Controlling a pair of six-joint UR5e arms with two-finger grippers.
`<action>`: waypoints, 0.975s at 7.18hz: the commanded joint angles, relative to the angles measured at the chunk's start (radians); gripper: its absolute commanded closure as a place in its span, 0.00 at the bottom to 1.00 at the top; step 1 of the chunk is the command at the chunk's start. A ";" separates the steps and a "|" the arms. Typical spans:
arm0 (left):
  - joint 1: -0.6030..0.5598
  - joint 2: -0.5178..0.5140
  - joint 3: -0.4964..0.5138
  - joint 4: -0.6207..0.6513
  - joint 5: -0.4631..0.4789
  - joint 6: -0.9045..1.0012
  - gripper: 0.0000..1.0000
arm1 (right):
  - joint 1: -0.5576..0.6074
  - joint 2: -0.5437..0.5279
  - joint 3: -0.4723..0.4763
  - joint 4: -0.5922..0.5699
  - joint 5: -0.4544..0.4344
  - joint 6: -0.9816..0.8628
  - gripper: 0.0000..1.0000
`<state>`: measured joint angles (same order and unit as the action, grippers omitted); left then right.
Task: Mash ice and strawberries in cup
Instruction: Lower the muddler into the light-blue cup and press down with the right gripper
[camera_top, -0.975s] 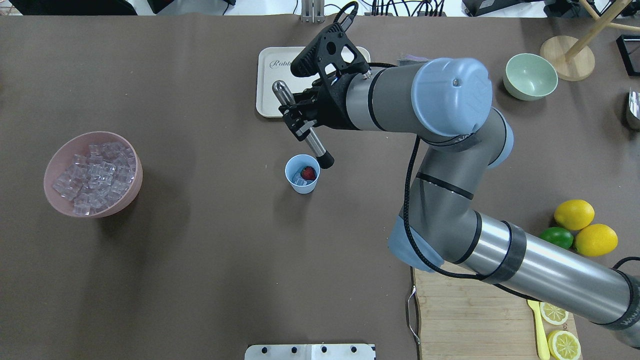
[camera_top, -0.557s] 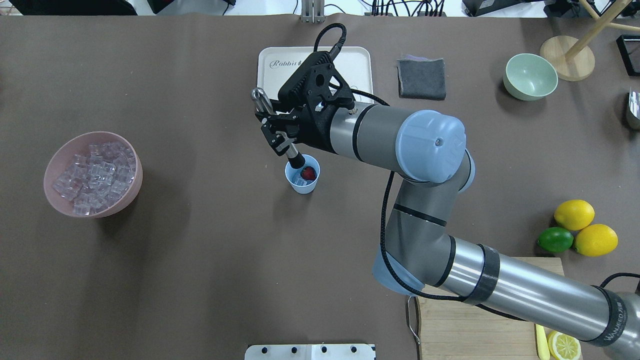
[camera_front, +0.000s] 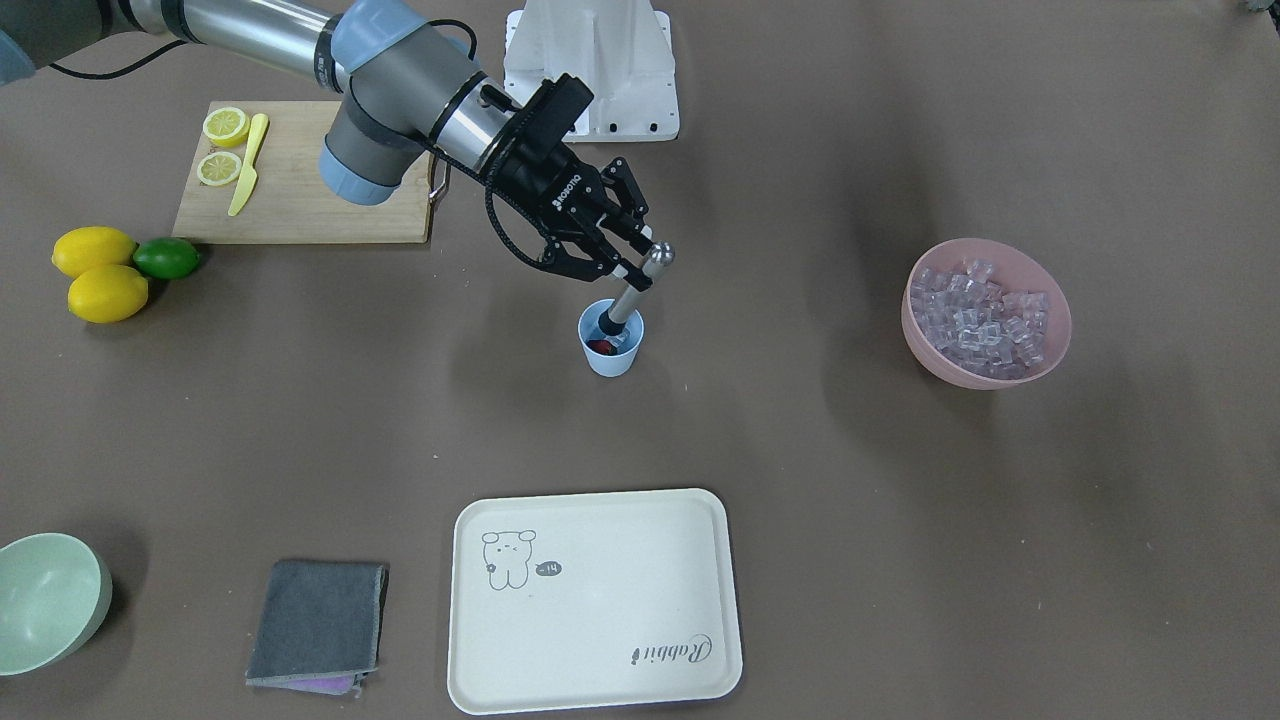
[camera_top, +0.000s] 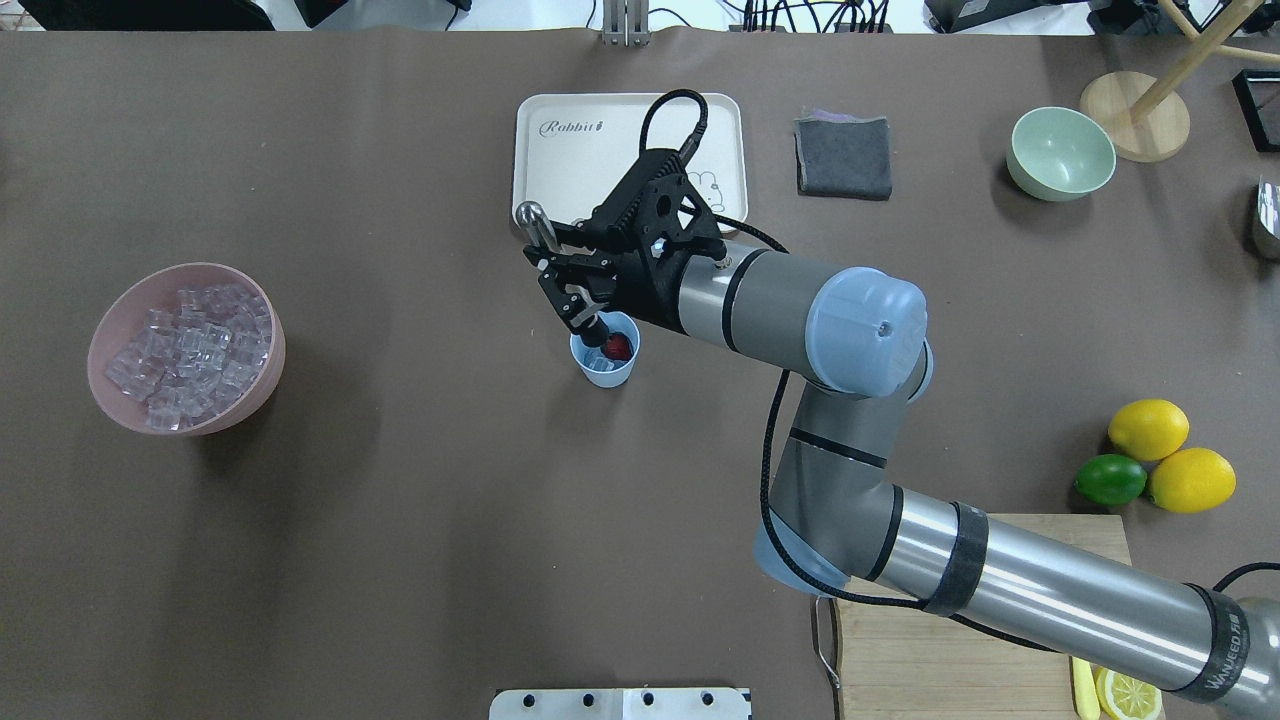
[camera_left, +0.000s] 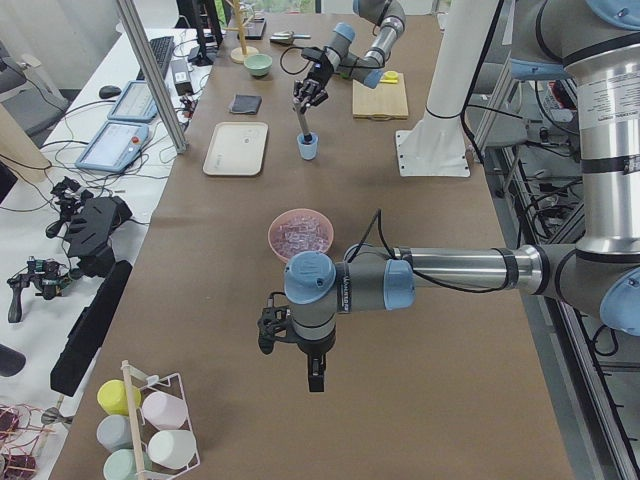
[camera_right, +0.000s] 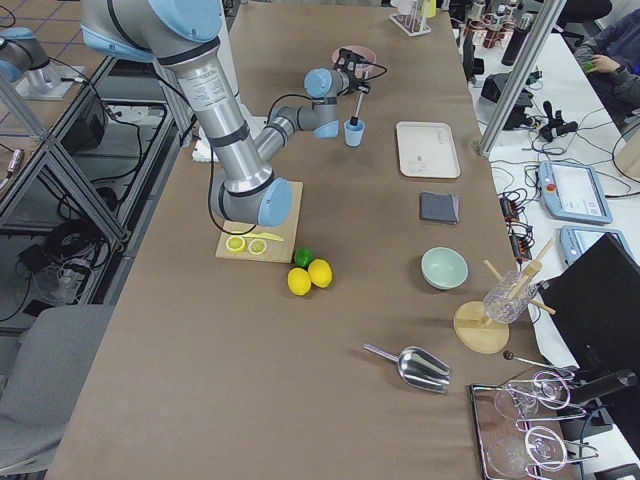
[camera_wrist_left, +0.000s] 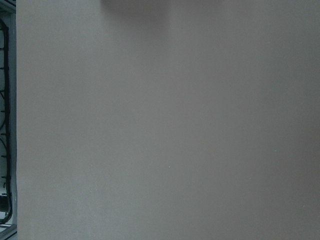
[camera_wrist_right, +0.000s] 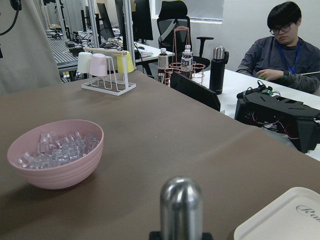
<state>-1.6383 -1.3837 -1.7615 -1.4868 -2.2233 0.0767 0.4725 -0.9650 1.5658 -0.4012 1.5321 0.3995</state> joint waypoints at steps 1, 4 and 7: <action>0.000 0.000 -0.001 -0.001 0.001 0.000 0.02 | -0.040 -0.026 -0.013 0.045 -0.033 -0.004 1.00; 0.000 0.000 -0.001 -0.001 0.001 0.000 0.02 | -0.034 -0.006 -0.024 0.055 -0.046 -0.002 1.00; 0.000 0.000 0.001 0.000 -0.001 0.000 0.02 | -0.005 0.072 -0.013 0.009 -0.043 0.009 1.00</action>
<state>-1.6383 -1.3837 -1.7612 -1.4870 -2.2234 0.0767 0.4567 -0.9218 1.5461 -0.3699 1.4879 0.4050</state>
